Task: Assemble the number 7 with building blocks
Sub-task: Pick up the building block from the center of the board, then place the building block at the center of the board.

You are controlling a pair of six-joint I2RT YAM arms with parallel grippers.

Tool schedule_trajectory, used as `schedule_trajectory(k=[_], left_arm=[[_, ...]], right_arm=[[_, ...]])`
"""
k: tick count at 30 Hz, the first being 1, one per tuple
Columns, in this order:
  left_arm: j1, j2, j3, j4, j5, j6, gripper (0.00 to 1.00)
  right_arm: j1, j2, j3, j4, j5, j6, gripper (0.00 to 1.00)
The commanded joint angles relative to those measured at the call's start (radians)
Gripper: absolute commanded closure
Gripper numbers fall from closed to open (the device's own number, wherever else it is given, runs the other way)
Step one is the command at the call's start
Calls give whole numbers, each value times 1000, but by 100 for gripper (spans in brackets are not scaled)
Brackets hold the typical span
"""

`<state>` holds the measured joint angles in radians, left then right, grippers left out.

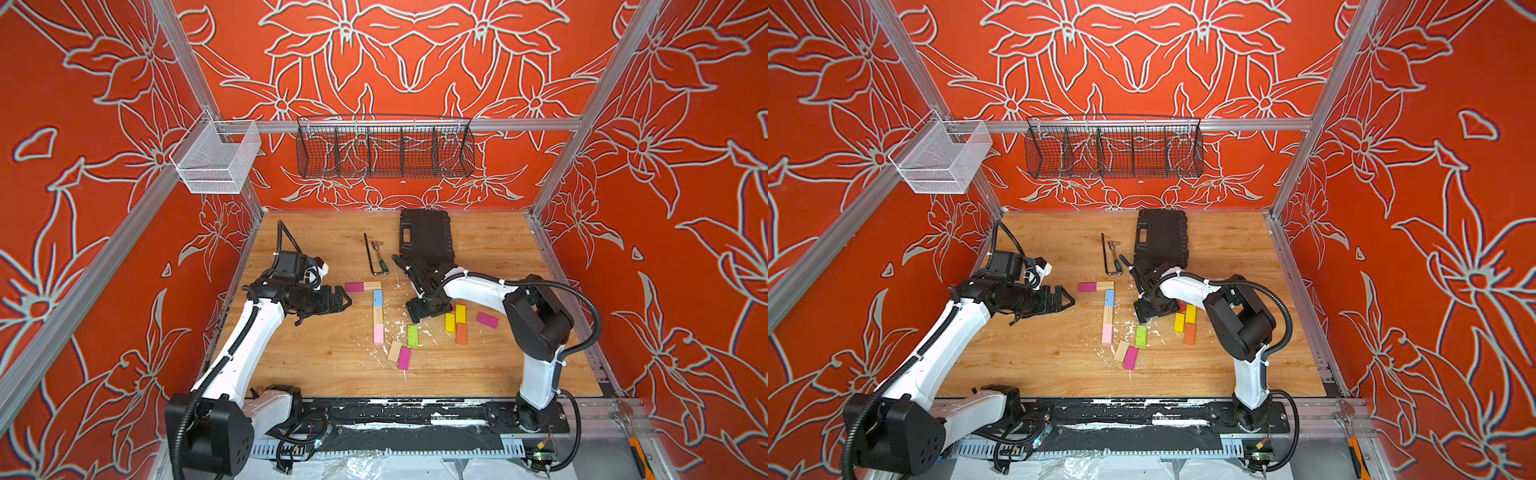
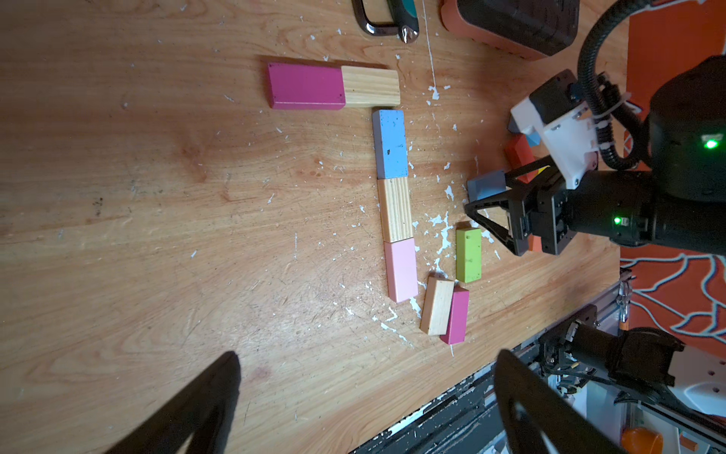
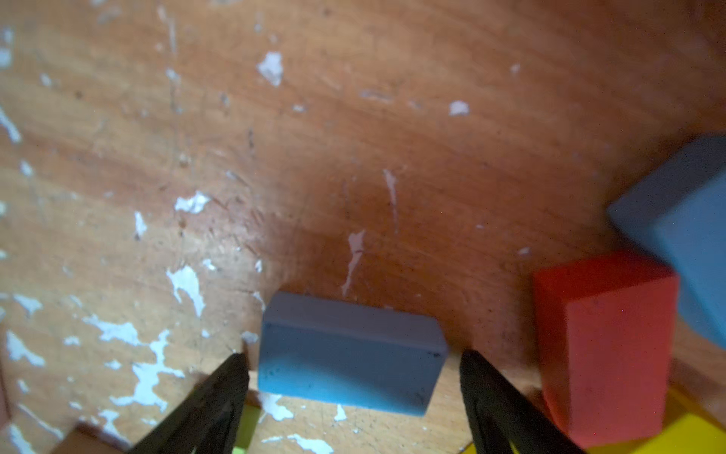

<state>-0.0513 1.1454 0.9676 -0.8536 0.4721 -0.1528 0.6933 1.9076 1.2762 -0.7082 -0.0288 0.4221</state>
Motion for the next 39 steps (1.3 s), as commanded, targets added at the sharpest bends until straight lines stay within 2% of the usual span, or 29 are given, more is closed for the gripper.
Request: schedule_trajectory(k=[1,8,18,22,28,39], left_arm=[[8,-14,-8,-2,11,23,2],[16,-17,-9,-1,17,24,3],[19,-18,-12,2,26,25,2],[19,-18,-13,5,28,25,2],[20,-18,-15,7,34,24,2],[21,-20,-18,9,35,24,2]], right_arm=[[10,21,-12,11,18,136,10],[13,6,-49,40,29,201,15],[13,-7,-48,58,47,213,35],[15,-11,-22,50,50,216,38],[18,23,118,16,63,205,38],[11,232,411,-23,62,196,38]])
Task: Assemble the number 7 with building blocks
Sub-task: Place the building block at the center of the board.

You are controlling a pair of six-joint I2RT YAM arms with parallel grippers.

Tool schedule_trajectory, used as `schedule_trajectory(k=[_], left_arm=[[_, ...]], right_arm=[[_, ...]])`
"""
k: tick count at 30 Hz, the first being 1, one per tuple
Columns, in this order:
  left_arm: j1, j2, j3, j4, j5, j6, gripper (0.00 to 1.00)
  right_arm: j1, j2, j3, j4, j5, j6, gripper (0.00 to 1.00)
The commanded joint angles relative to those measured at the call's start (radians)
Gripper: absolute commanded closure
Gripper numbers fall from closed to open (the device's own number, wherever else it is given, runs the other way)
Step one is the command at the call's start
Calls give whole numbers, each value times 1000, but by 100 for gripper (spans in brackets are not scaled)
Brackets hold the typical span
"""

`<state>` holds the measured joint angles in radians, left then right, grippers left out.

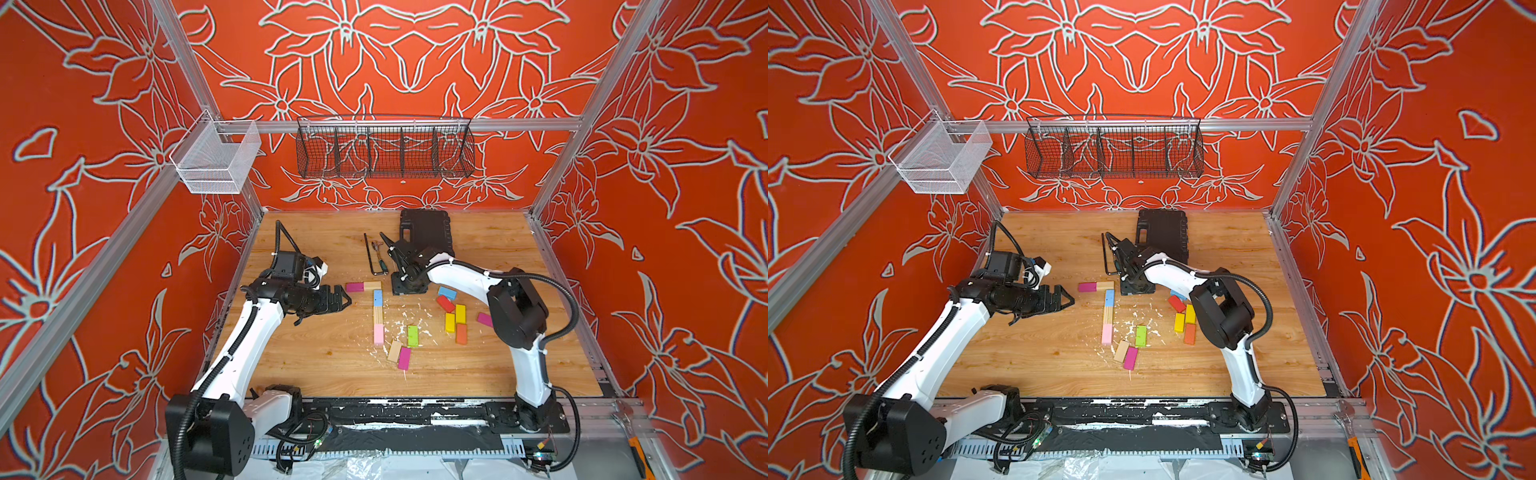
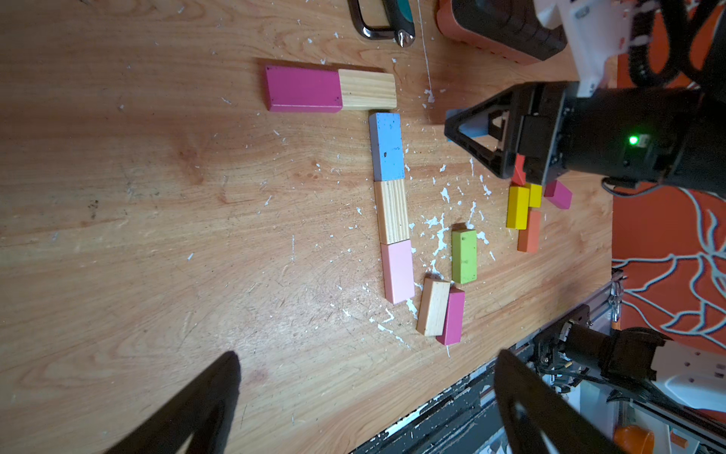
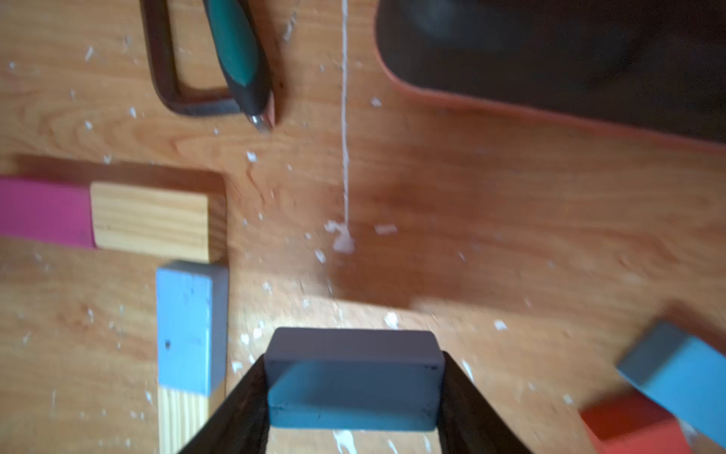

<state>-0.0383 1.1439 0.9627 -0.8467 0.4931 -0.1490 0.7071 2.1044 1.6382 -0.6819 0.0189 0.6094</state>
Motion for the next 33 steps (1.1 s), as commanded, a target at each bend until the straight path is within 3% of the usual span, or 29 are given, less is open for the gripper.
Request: schedule_trajectory(k=[1,19,24,29,33], left_arm=[[7,-19,-12,2,15,22,3],[8,-19,-14,3,19,23,2],[10,-17,-14,4,19,23,2],[11,-17,-14,3,19,23,2],[12,-19,-13,1,16,23,3]], right_arm=[[-4,47,63,-53,20,8,38],[-29,172,169,-89,25,-4,37],[-29,174,150,-79,13,2,30],[-28,162,128,-66,0,9,17],[-28,132,111,-60,8,7,14]])
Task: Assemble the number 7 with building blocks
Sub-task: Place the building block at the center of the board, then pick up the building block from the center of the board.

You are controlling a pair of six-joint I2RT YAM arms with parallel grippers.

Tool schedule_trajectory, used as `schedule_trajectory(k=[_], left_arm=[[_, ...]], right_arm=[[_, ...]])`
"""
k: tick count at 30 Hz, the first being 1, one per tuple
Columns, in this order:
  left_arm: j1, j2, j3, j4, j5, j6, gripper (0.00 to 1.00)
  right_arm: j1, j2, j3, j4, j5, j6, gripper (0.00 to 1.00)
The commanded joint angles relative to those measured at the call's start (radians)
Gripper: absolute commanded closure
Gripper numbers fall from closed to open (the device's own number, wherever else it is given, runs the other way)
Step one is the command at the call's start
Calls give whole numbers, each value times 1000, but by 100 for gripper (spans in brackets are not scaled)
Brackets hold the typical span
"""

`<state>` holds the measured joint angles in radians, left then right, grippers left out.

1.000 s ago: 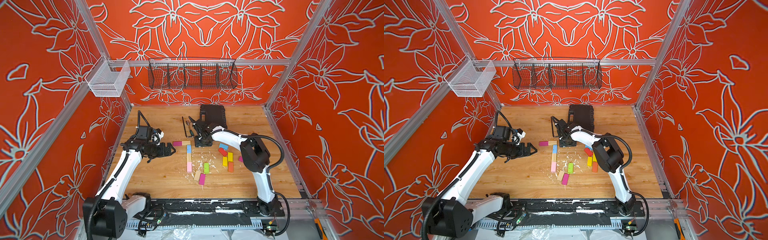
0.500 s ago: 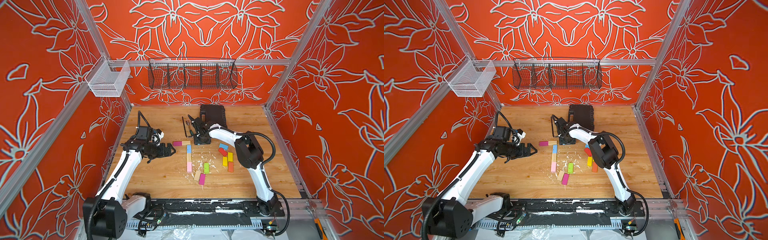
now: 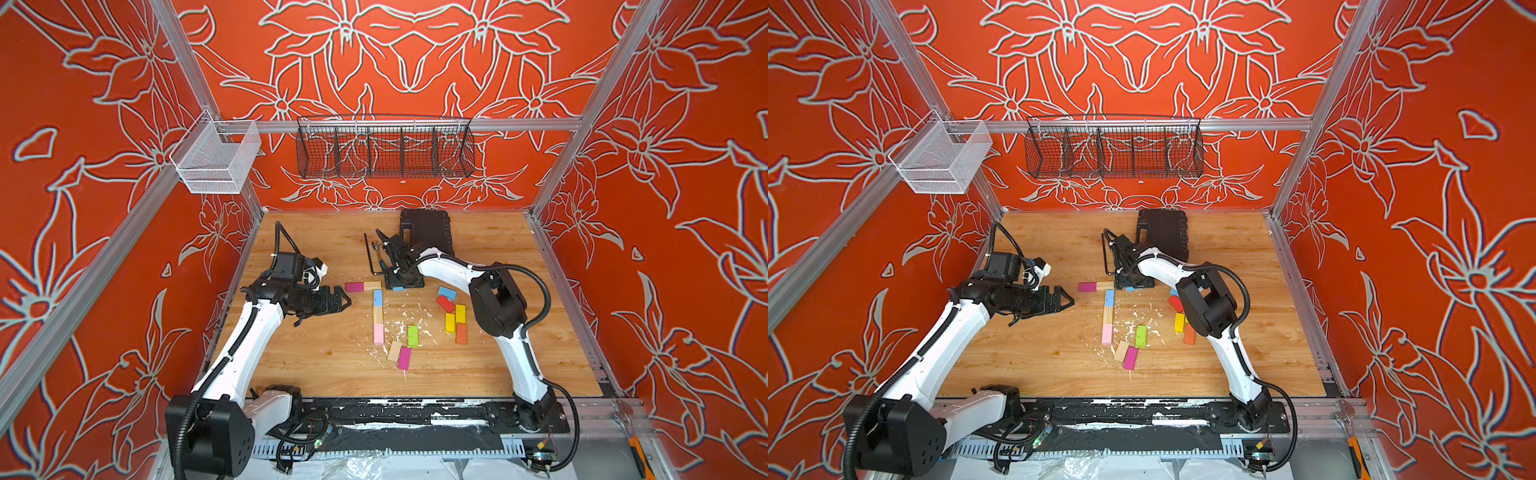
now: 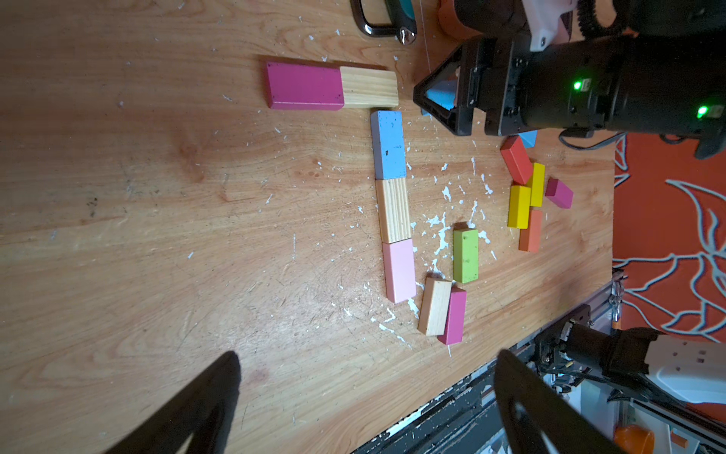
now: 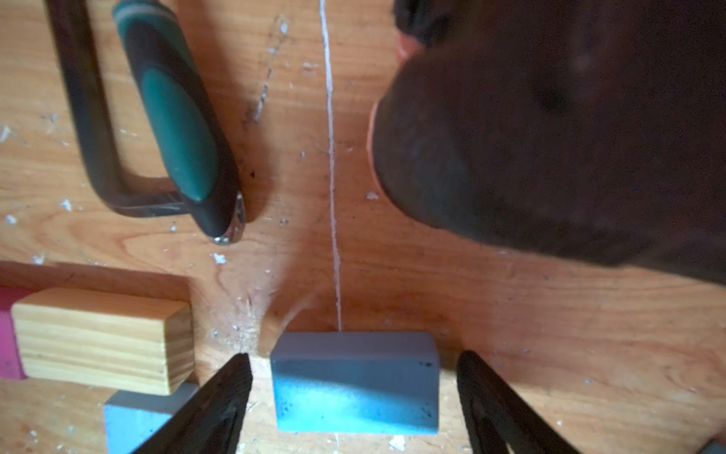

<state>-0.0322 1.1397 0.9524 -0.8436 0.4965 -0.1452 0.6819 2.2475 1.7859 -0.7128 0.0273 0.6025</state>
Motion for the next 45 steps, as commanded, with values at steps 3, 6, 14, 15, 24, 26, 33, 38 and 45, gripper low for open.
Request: schedule_trajectory(k=[3,6,14,15,24,26,33,38,45], left_arm=[[6,-20,-3,-2,12,19,3],[6,-28,-2,-2,4,19,3],[8,-34,-4,1,7,22,2],[8,-32,-4,1,11,23,2],[2,-15,-26,44,141,33,2],[-10,-12,-28,46,149,35,2],[-48,-14,-29,36,128,35,2],[-60,-17,-27,35,117,35,2],[-60,-12,-24,32,116,37,2]], right_arm=[[-3,-74,-71,-15,20,10,14],[-3,-175,-149,20,27,7,14],[15,-467,-451,36,0,33,17],[24,-490,-485,38,-8,42,19],[164,-587,-677,85,-20,132,22],[180,-591,-685,87,-13,142,22],[204,-567,-705,122,-40,164,27],[207,-537,-709,136,-42,165,31],[211,-489,-707,154,-62,166,37]])
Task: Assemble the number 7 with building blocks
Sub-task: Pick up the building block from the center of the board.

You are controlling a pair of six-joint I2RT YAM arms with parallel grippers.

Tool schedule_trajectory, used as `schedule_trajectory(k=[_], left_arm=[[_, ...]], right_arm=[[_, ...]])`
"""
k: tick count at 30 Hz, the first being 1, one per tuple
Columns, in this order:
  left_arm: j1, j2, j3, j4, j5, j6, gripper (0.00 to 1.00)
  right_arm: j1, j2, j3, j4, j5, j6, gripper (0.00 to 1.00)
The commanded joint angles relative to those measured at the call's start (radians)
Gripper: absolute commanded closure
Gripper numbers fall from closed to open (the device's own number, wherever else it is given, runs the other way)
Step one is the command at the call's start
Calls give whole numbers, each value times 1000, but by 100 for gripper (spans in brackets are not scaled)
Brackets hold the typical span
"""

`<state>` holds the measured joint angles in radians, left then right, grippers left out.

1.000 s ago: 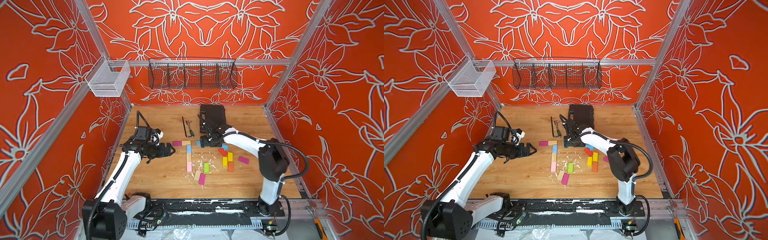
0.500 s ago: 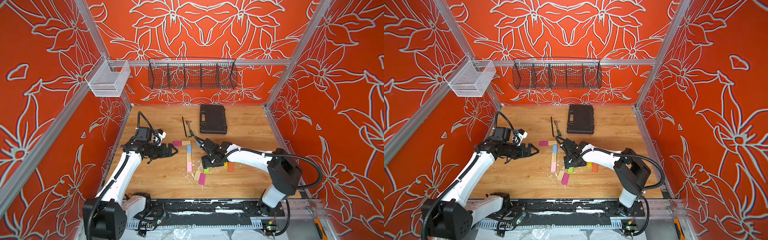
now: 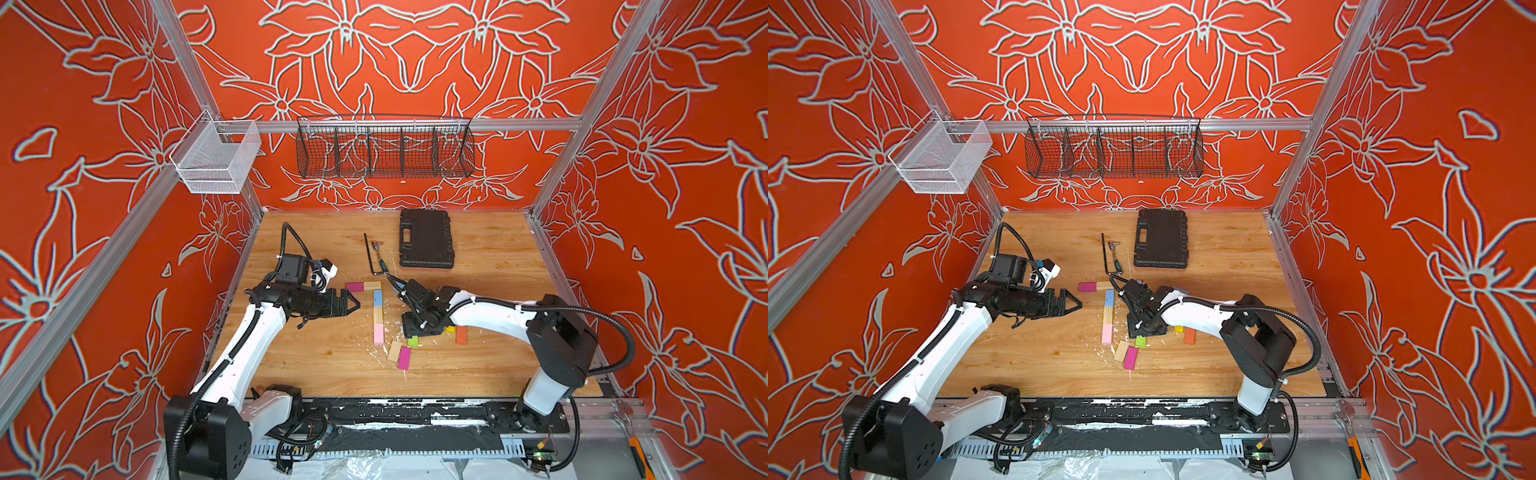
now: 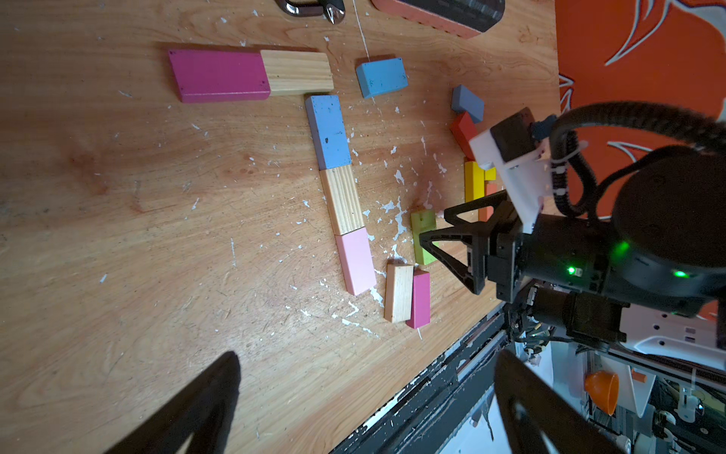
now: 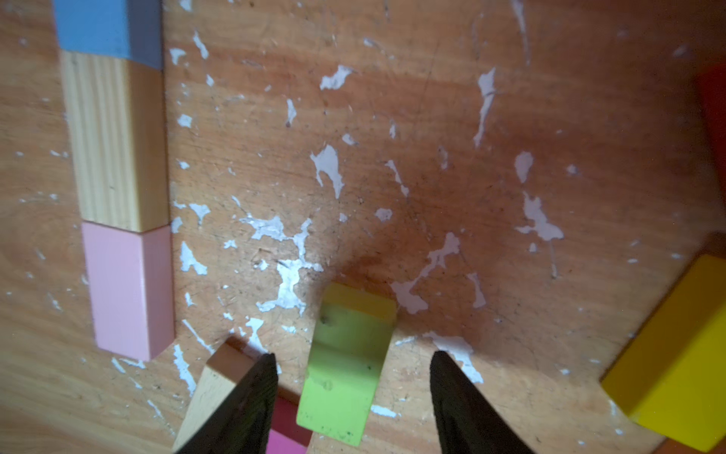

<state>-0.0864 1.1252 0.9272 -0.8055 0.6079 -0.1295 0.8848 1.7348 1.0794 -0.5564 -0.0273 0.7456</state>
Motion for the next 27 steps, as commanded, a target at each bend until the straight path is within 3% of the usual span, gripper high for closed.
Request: schedule_trajectory(k=[1,10,16,27], left_arm=[[-6,5,1,-6,5,21,2],[-5,4,2,-6,7,24,2],[-6,0,6,-11,-4,24,2],[-5,-24,15,-11,12,16,2]], right_arm=[[8,28,1,-6,-3,23,37],[9,63,0,-7,-7,15,43],[11,73,-4,-4,-10,12,53],[20,-92,-61,-38,48,48,69]])
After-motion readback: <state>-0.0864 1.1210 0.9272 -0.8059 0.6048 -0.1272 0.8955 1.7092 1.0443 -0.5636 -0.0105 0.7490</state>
